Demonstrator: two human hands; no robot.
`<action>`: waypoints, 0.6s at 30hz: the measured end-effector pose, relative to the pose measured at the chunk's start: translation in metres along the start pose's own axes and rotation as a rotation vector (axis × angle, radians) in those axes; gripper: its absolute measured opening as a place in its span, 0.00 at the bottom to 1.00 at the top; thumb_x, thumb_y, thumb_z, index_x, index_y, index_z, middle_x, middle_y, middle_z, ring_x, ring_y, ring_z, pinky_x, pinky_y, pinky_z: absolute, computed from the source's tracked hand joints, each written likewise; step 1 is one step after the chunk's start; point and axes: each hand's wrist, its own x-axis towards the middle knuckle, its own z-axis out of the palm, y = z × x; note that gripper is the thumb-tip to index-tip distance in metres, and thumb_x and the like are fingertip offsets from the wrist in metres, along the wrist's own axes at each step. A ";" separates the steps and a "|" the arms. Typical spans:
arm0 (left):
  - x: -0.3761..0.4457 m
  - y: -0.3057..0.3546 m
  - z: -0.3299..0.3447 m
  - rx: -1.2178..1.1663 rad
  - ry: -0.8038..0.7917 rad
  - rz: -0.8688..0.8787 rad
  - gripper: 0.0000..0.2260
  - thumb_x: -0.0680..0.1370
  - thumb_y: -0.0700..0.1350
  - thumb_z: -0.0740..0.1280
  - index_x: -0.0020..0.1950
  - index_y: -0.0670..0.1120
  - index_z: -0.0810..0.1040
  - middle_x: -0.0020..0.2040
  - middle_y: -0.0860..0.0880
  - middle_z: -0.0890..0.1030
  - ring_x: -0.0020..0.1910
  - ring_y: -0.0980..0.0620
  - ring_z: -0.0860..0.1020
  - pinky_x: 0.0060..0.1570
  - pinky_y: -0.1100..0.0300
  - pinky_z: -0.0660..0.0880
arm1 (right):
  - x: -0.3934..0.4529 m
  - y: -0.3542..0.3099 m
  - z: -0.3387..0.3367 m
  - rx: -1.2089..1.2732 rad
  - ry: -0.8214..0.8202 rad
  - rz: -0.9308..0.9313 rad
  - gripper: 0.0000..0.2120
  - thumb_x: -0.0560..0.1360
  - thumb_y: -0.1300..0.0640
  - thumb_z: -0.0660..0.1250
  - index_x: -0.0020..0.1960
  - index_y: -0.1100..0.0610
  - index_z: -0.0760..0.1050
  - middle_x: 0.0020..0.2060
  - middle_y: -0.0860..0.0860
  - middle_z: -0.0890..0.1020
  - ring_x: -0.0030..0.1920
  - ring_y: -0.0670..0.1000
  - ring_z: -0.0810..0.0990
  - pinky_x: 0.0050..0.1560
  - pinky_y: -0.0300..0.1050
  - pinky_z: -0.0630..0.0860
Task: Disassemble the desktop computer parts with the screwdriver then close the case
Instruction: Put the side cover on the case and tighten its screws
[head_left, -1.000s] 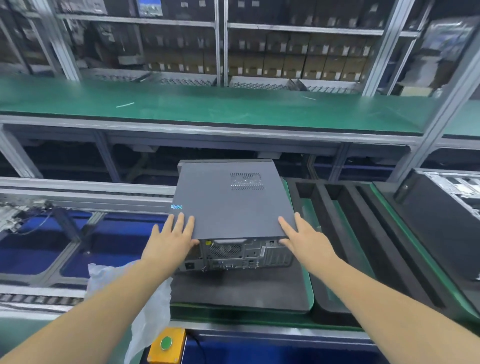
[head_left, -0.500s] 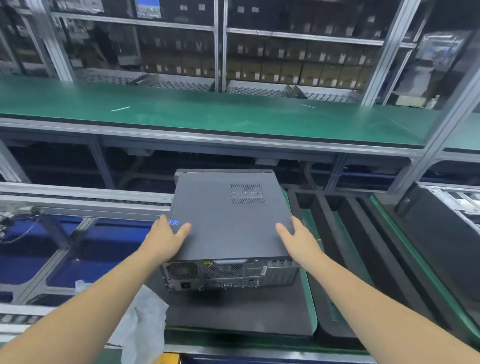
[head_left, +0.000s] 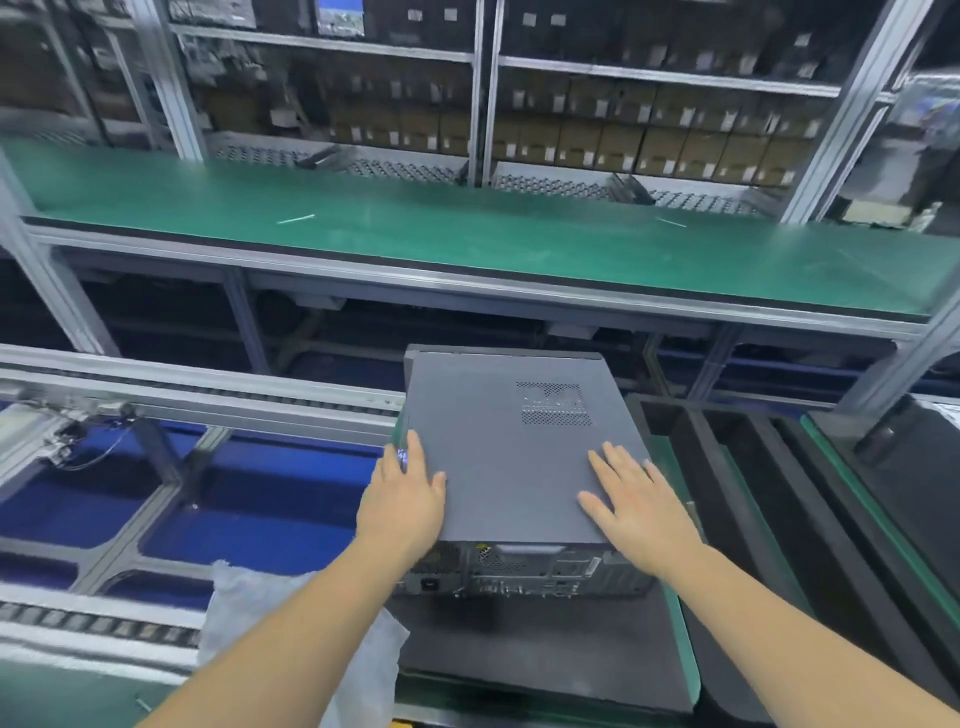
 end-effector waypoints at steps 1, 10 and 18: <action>-0.002 -0.002 0.001 0.113 0.002 0.093 0.31 0.85 0.61 0.47 0.83 0.49 0.41 0.84 0.42 0.45 0.82 0.43 0.49 0.78 0.45 0.55 | -0.002 0.002 0.000 -0.009 -0.035 -0.044 0.38 0.82 0.31 0.41 0.86 0.51 0.47 0.85 0.49 0.46 0.84 0.49 0.43 0.83 0.50 0.42; -0.022 -0.012 0.007 0.476 -0.041 0.471 0.45 0.77 0.75 0.41 0.83 0.46 0.39 0.83 0.41 0.40 0.82 0.41 0.40 0.80 0.45 0.40 | -0.027 0.010 -0.006 -0.150 -0.155 -0.232 0.49 0.73 0.20 0.37 0.83 0.48 0.30 0.81 0.49 0.33 0.83 0.51 0.33 0.82 0.50 0.34; -0.023 -0.008 0.017 0.619 0.038 0.511 0.39 0.79 0.70 0.39 0.84 0.49 0.42 0.84 0.44 0.45 0.83 0.44 0.43 0.78 0.38 0.44 | -0.033 0.004 -0.005 -0.210 0.007 -0.218 0.42 0.81 0.29 0.37 0.78 0.52 0.71 0.76 0.56 0.73 0.76 0.58 0.72 0.72 0.62 0.71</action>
